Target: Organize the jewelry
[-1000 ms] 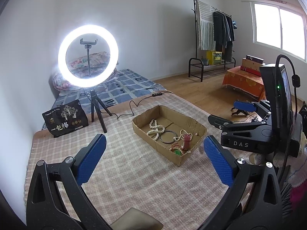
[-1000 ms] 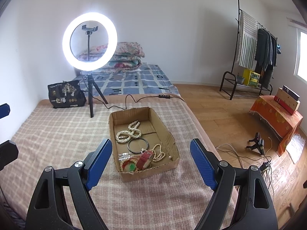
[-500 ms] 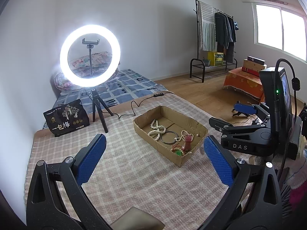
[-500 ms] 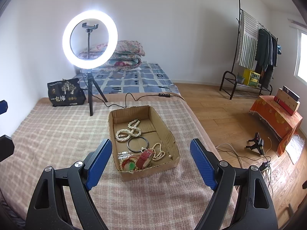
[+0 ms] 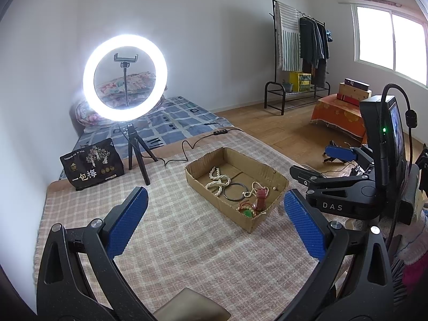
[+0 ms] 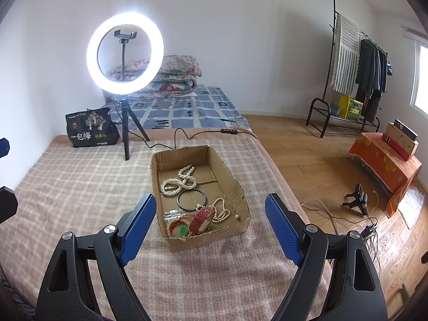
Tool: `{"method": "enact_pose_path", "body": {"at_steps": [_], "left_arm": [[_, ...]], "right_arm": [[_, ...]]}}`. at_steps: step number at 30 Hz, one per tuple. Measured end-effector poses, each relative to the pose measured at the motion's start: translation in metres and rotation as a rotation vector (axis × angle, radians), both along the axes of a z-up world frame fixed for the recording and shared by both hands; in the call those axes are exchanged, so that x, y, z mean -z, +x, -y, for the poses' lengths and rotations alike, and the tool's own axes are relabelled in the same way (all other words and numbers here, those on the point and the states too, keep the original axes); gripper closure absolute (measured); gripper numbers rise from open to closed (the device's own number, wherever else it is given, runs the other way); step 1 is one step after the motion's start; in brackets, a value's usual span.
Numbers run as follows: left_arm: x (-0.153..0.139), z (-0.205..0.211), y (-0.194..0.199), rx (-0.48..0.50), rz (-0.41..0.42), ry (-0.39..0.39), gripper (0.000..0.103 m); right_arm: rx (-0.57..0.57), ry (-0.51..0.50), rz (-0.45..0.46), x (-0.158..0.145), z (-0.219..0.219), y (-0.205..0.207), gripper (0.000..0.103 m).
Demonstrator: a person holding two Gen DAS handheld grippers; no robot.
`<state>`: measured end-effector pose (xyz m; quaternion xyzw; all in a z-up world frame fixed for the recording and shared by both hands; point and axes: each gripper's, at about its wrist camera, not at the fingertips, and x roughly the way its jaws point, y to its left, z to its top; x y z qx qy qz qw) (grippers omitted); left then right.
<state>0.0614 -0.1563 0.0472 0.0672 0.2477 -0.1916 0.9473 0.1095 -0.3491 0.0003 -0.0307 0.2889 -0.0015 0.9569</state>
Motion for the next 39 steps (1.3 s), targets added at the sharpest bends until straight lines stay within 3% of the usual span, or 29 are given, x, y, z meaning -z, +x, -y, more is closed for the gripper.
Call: {"method": "enact_pose_path", "body": {"at_steps": [39], "left_arm": [[0.0049,0.0034,-0.0051,0.023,-0.038,-0.016,0.000]], "right_arm": [[-0.007,-0.030,-0.002,0.0053,-0.0010,-0.0056,0.020]]}}
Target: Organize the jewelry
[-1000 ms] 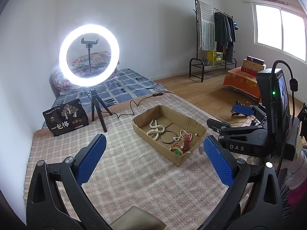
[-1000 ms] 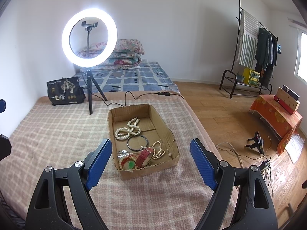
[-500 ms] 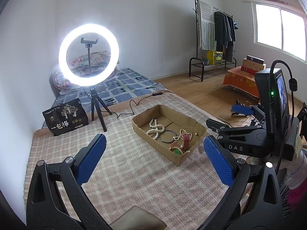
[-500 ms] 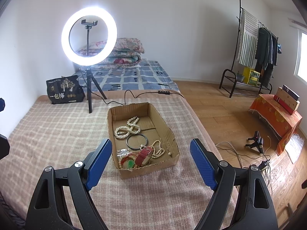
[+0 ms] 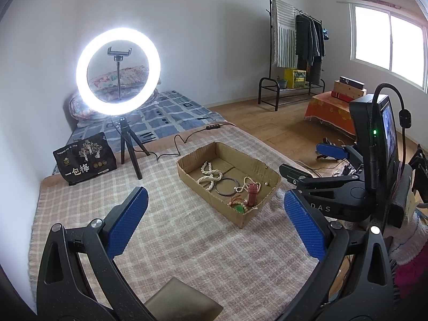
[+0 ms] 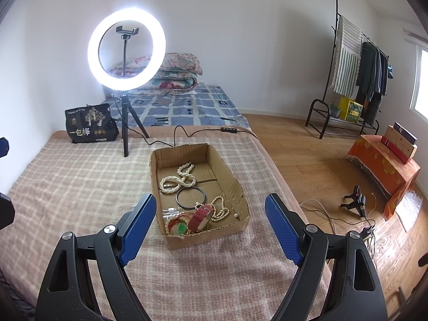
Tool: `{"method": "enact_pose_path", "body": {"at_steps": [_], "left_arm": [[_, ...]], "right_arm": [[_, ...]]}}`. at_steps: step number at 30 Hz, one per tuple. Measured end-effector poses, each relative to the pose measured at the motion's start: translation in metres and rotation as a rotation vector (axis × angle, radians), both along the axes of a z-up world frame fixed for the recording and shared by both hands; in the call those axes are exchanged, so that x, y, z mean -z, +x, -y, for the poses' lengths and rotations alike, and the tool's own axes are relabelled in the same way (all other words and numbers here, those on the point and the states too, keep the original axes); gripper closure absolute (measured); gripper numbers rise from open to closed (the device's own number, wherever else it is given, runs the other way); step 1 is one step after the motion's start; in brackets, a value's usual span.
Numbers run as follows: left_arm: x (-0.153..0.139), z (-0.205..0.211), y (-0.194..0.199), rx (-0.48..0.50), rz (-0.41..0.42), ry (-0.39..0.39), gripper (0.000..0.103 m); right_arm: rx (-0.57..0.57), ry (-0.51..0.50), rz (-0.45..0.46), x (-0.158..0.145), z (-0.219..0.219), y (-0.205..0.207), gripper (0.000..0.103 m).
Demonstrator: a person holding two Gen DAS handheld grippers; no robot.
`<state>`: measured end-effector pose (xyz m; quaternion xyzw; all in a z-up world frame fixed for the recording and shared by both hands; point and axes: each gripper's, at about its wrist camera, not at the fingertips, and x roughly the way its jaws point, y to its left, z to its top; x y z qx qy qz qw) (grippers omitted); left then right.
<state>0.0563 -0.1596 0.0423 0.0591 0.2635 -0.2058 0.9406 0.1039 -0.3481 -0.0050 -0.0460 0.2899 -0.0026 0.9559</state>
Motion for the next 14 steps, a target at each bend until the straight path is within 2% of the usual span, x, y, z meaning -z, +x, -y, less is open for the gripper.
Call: {"method": "enact_pose_path", "body": {"at_steps": [9,14], "left_arm": [[0.0029,-0.0006,0.0083,0.005,-0.062,-0.007,0.000],[0.0046,-0.0020,0.0073,-0.027,-0.037,0.003,0.000]], "right_arm": [[0.000,-0.009,-0.002,-0.0030,-0.0001,0.0026,0.020],[0.004,-0.010,0.000,-0.0032,-0.0002,0.0044,0.020]]}}
